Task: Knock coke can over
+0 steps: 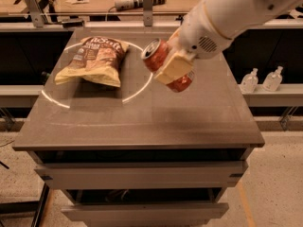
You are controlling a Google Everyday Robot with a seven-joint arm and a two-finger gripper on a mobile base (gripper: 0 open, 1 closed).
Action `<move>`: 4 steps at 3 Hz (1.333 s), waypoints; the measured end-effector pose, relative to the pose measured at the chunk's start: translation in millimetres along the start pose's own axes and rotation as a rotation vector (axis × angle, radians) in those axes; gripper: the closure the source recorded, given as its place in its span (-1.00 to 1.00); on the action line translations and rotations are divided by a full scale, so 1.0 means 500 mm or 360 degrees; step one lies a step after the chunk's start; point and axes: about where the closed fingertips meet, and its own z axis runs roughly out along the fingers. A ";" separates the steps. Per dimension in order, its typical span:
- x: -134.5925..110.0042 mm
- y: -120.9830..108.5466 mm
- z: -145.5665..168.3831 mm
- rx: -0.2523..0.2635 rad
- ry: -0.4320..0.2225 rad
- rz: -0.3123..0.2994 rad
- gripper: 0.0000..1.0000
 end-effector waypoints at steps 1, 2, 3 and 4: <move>-0.004 0.007 0.054 -0.0052 0.0274 -0.0202 1.00; 0.021 -0.015 0.087 -0.0063 0.0544 -0.0427 1.00; 0.058 -0.064 0.090 -0.0041 0.0826 -0.0630 1.00; 0.117 -0.120 0.067 0.0014 0.1117 -0.0756 1.00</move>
Offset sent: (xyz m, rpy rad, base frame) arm 0.0862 -0.0536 -0.0522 -0.9287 -0.2273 0.1966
